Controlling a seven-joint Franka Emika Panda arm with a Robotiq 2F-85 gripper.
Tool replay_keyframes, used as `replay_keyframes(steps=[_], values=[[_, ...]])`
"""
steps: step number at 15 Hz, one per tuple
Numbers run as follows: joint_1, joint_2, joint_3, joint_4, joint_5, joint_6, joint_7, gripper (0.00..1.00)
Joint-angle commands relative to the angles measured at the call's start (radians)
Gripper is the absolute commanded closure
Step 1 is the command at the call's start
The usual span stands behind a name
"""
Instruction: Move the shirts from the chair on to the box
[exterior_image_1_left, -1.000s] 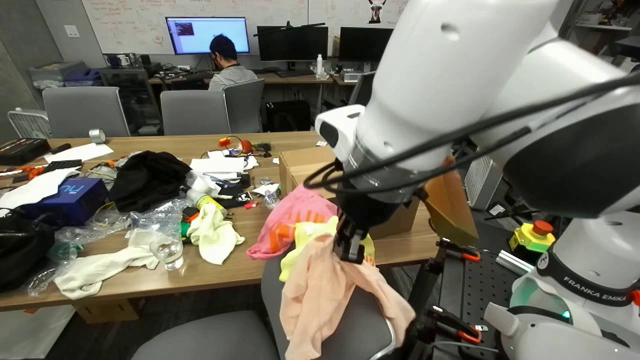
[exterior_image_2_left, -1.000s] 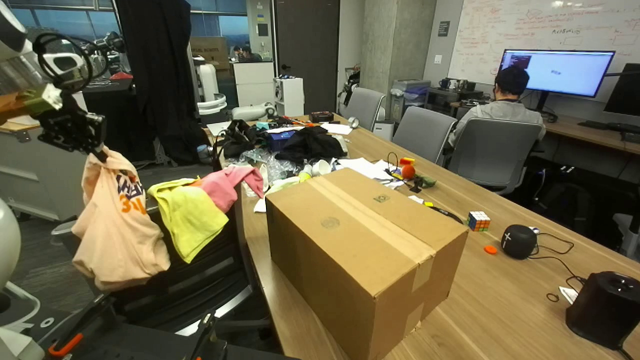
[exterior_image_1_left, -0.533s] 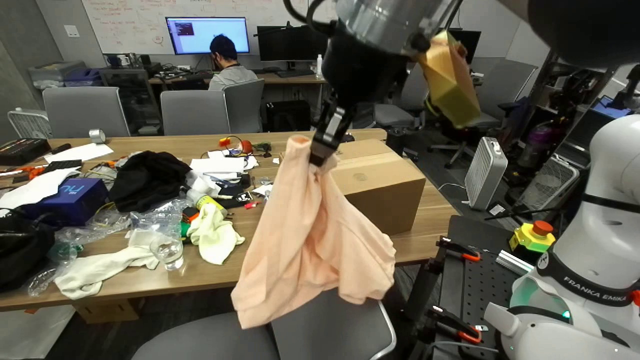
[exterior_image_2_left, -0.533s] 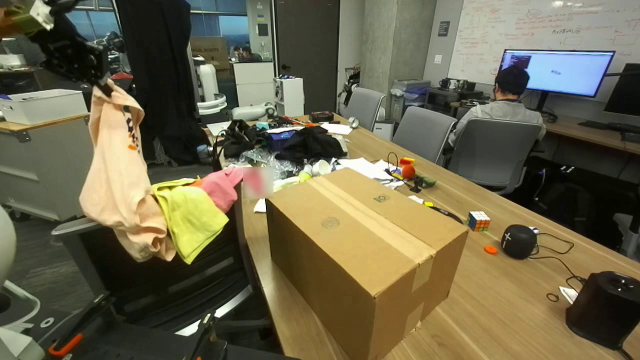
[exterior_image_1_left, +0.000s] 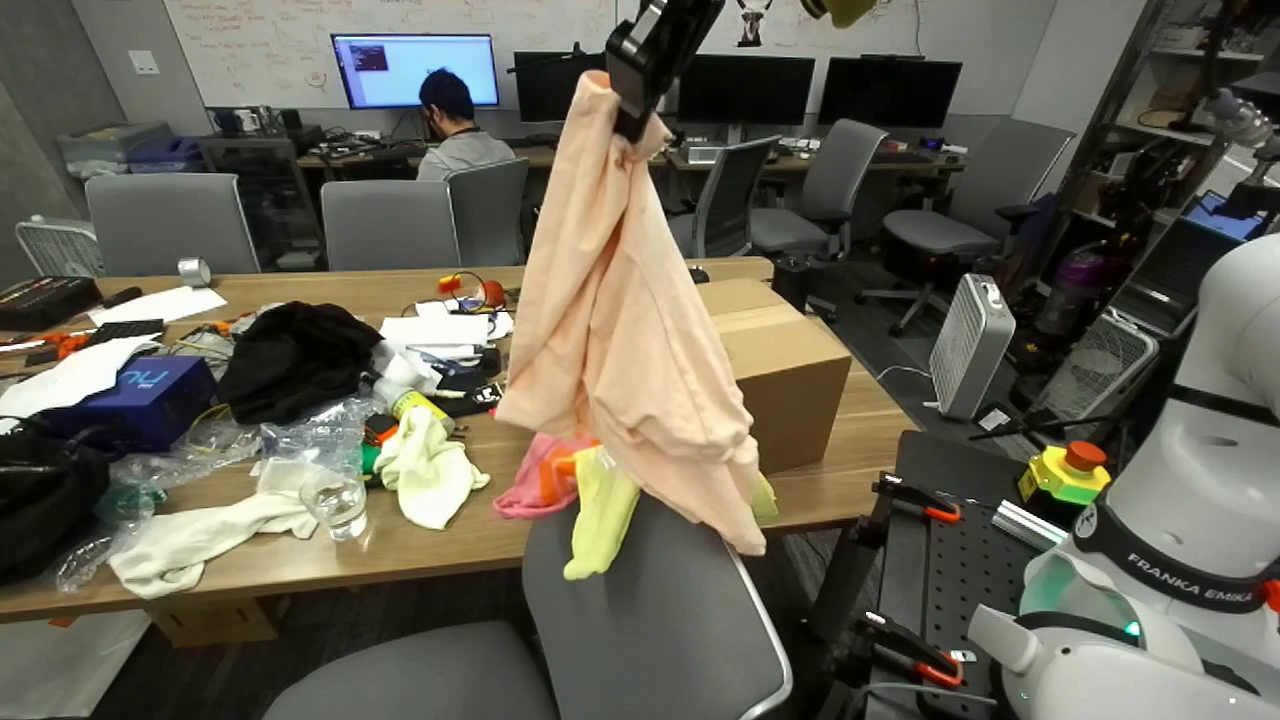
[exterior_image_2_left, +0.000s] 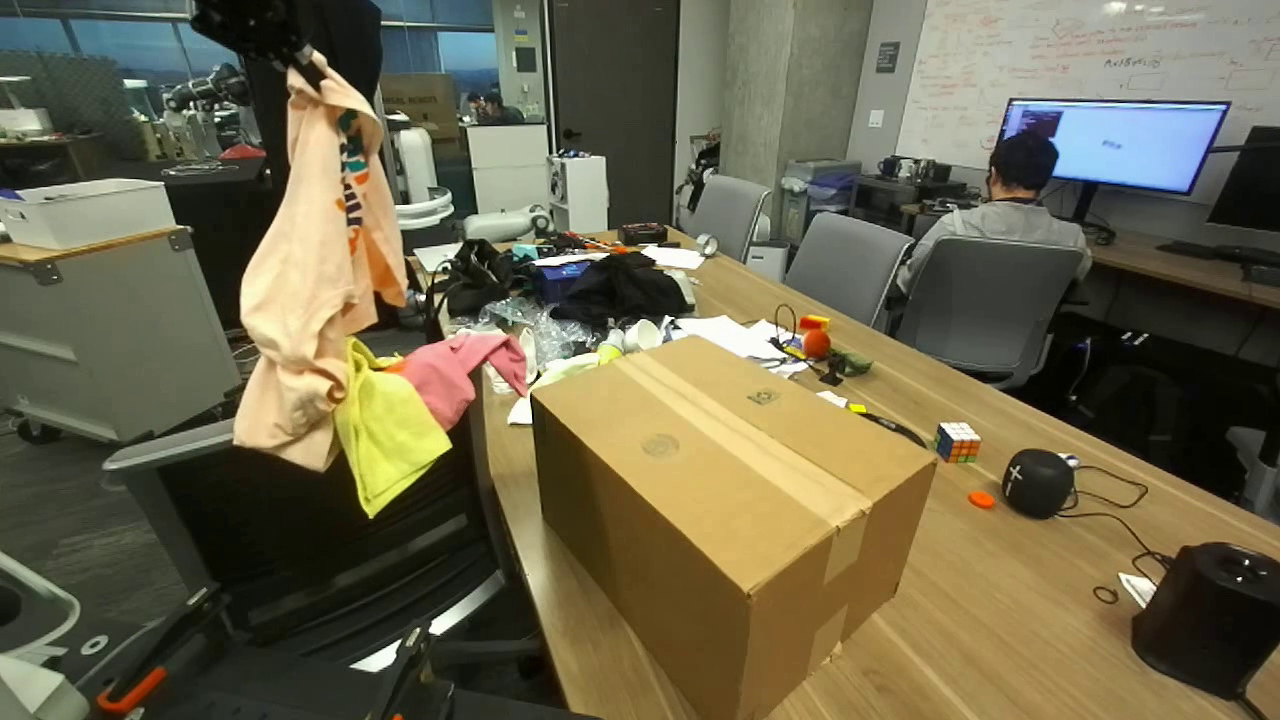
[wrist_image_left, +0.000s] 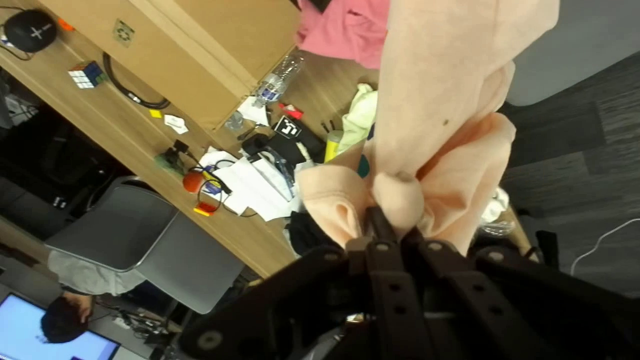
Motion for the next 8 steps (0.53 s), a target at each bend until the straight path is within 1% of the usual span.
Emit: replay_keyframes(steps=[1, 5, 8], values=[[-0.062, -0.007, -0.045, 0.081, -0.04, -0.062, -0.017, 0.99], [-0.131, -0.004, -0.139, 0.153, -0.04, -0.098, -0.052, 0.99], [-0.193, 0.025, -0.192, 0.208, -0.063, -0.115, -0.049, 0.99]])
